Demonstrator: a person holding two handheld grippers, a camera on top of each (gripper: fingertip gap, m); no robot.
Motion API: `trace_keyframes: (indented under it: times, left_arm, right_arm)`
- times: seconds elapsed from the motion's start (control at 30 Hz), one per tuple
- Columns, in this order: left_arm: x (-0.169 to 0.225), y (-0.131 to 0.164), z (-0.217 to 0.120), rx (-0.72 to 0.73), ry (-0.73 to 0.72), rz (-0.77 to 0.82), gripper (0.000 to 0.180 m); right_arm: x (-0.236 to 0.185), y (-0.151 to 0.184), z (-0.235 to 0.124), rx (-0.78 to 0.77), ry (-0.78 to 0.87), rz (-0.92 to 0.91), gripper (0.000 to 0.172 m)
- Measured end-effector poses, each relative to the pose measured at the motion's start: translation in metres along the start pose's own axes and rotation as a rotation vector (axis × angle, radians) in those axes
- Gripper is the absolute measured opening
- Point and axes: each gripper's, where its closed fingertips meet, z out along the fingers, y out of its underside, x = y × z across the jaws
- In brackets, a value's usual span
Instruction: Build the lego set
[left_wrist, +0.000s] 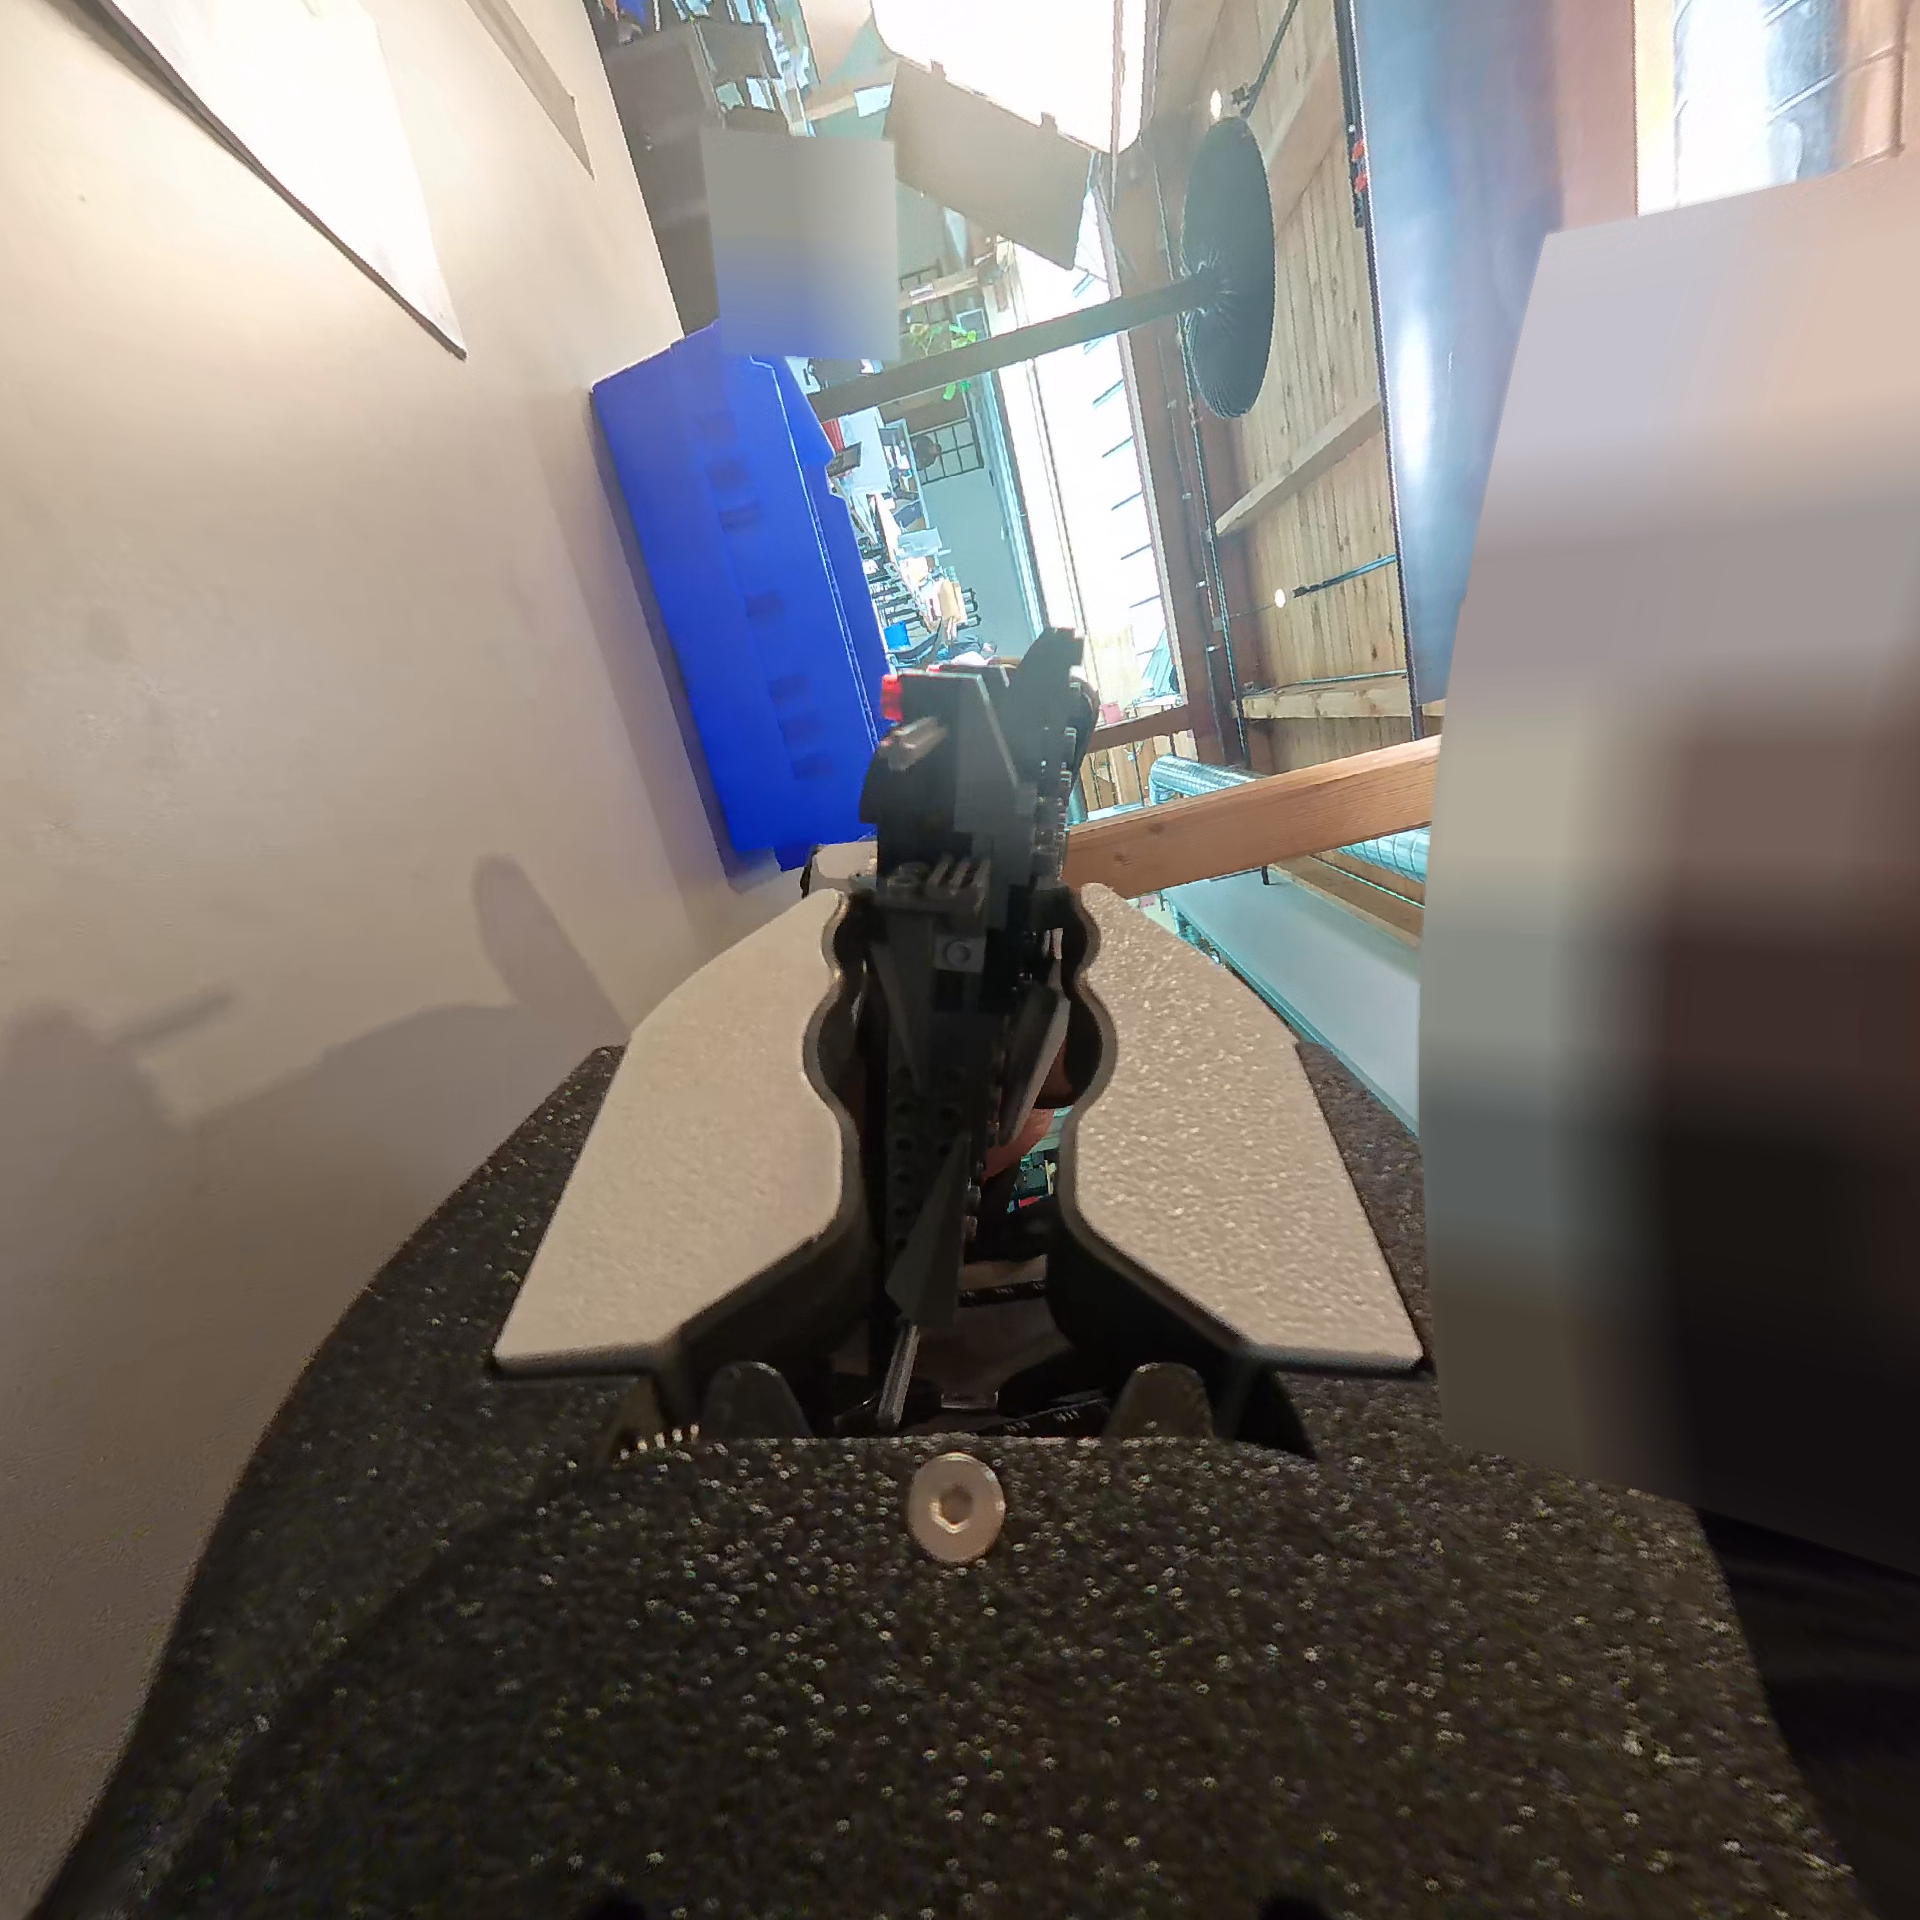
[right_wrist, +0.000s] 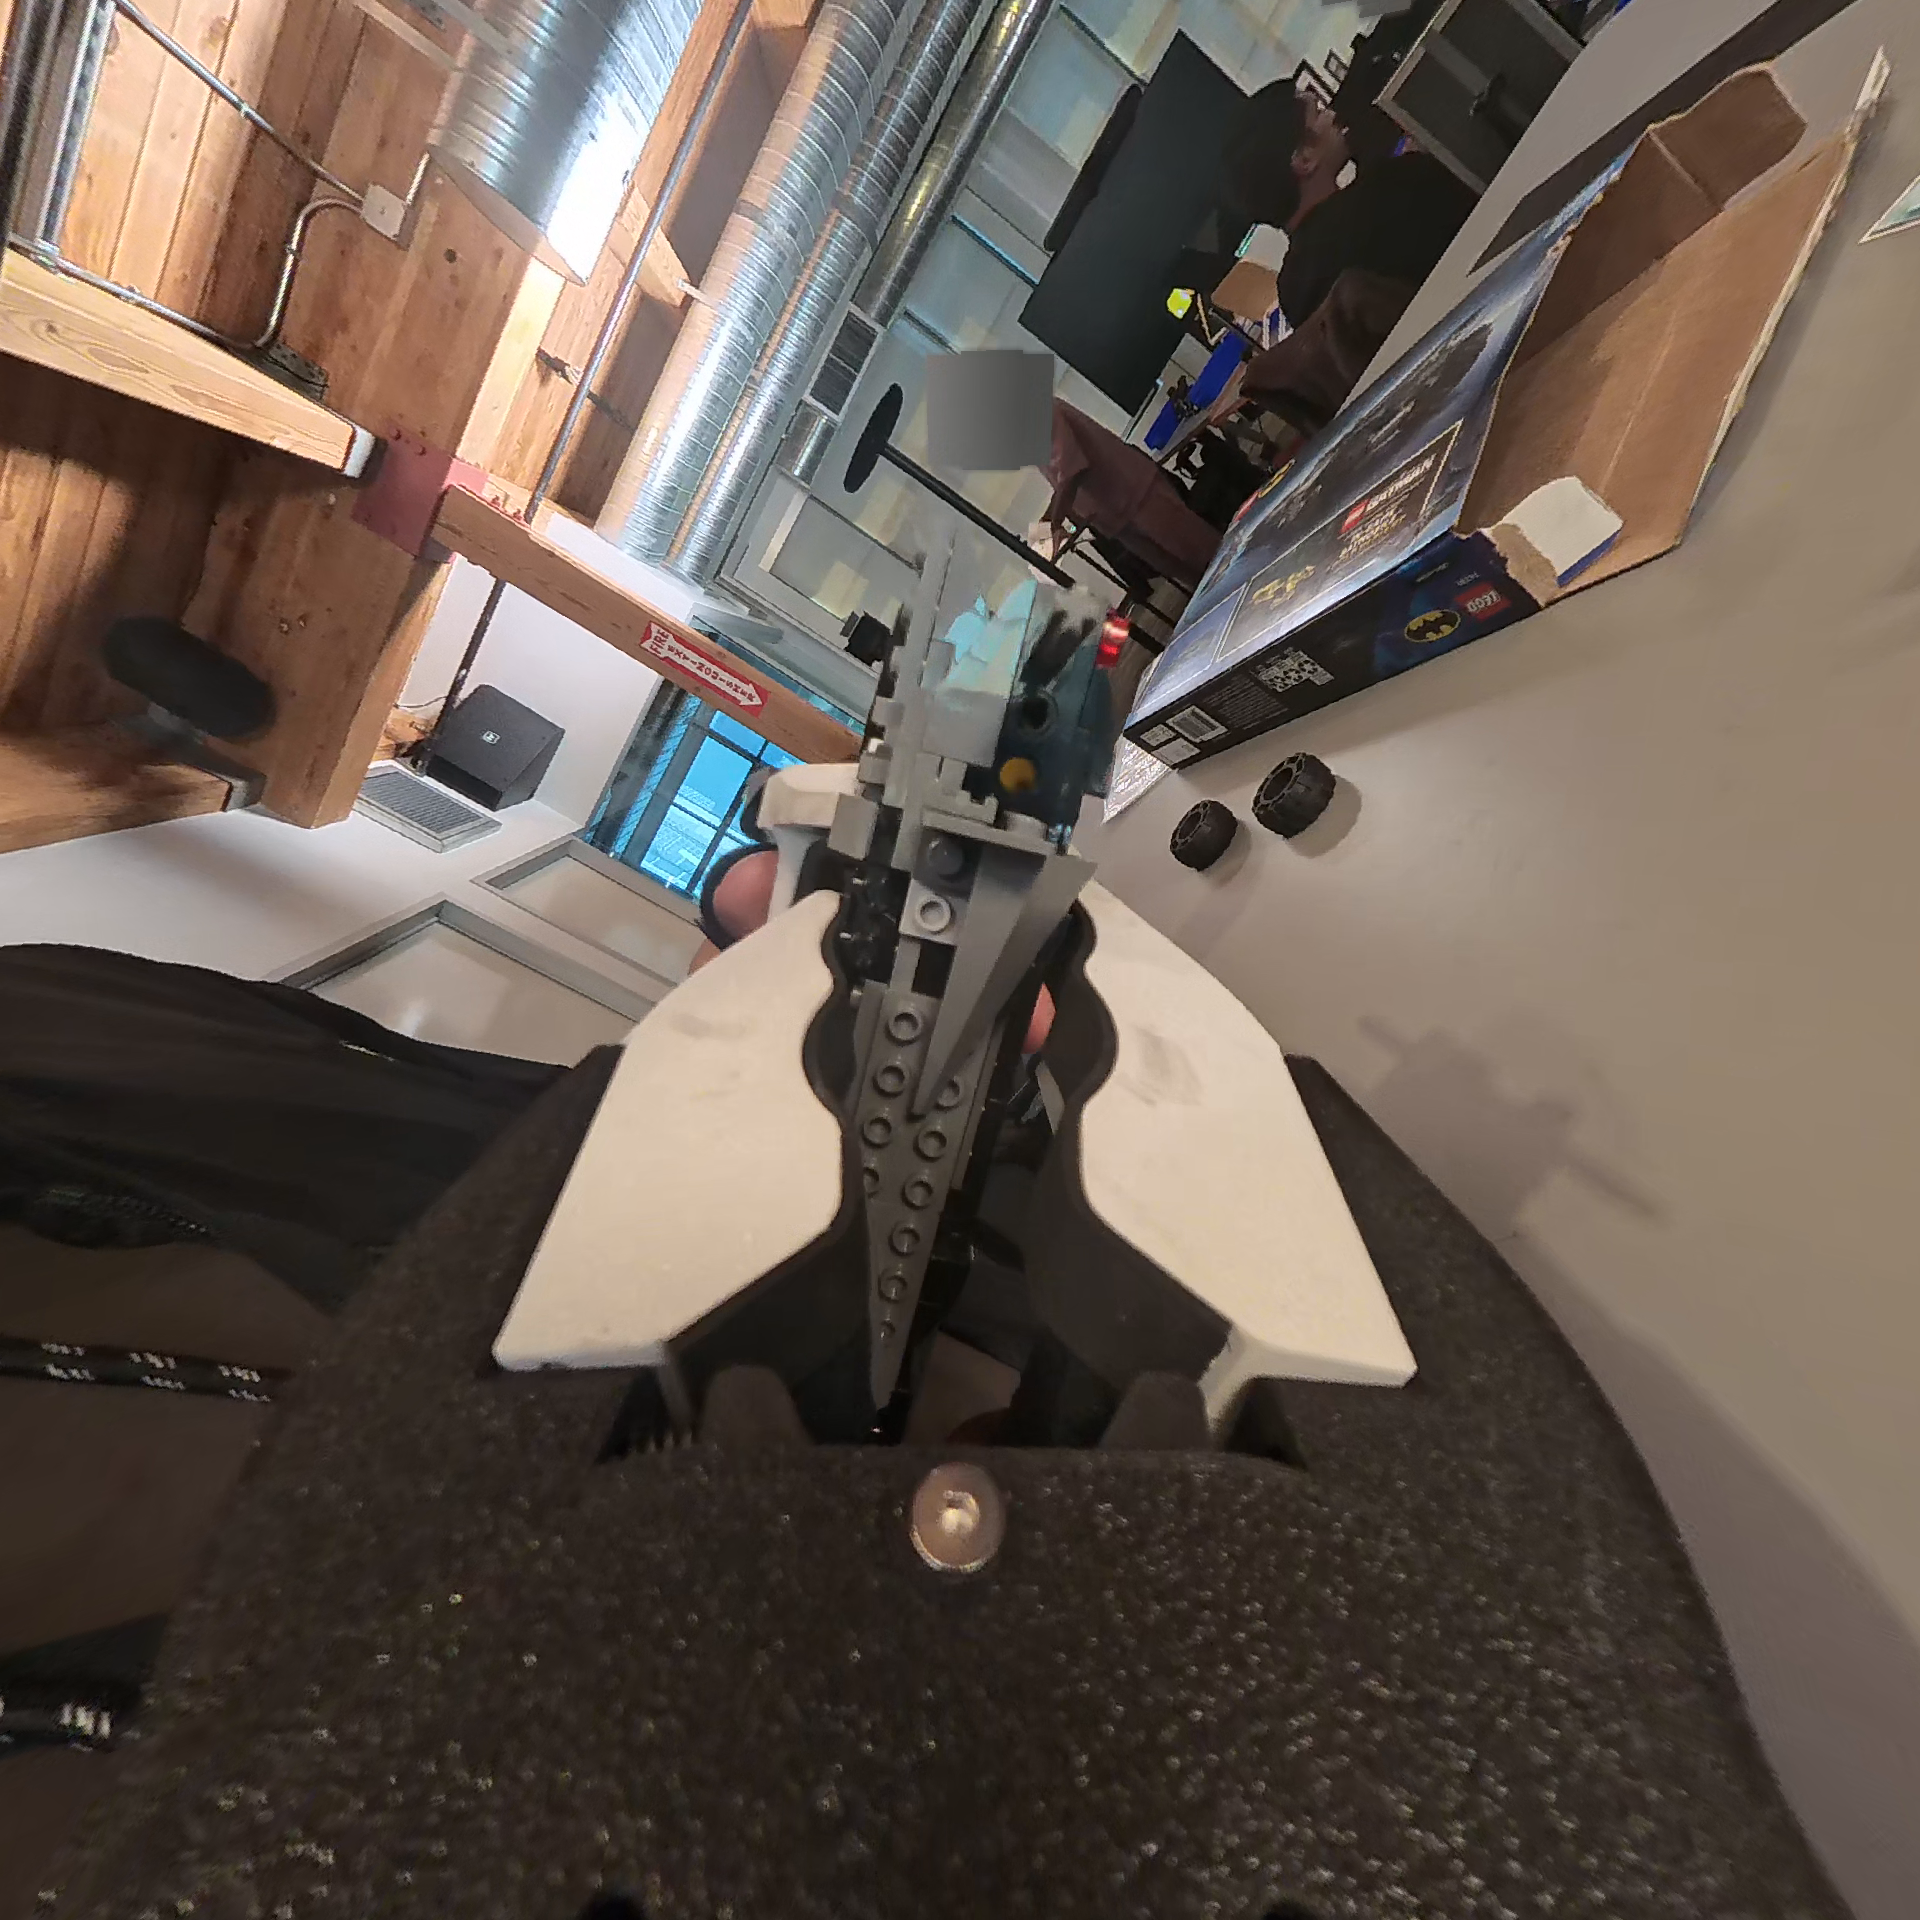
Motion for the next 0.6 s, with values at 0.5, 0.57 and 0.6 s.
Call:
trace_keyframes:
  times: [0.5,0.57,0.6]
  left_arm:
    - [-0.0038,0.0036,-0.0007,-0.018,-0.005,-0.017,0.037]
    - [-0.0051,0.0039,-0.0006,-0.018,-0.007,-0.023,0.036]
    - [-0.0057,0.004,-0.0006,-0.019,-0.007,-0.023,0.037]
  right_arm:
    - [0.0027,0.0037,-0.0012,-0.027,-0.008,0.011,0.034]
    - [0.0039,0.0042,-0.0015,-0.028,-0.008,0.018,0.034]
    - [0.0045,0.0044,-0.0016,-0.028,-0.008,0.022,0.034]
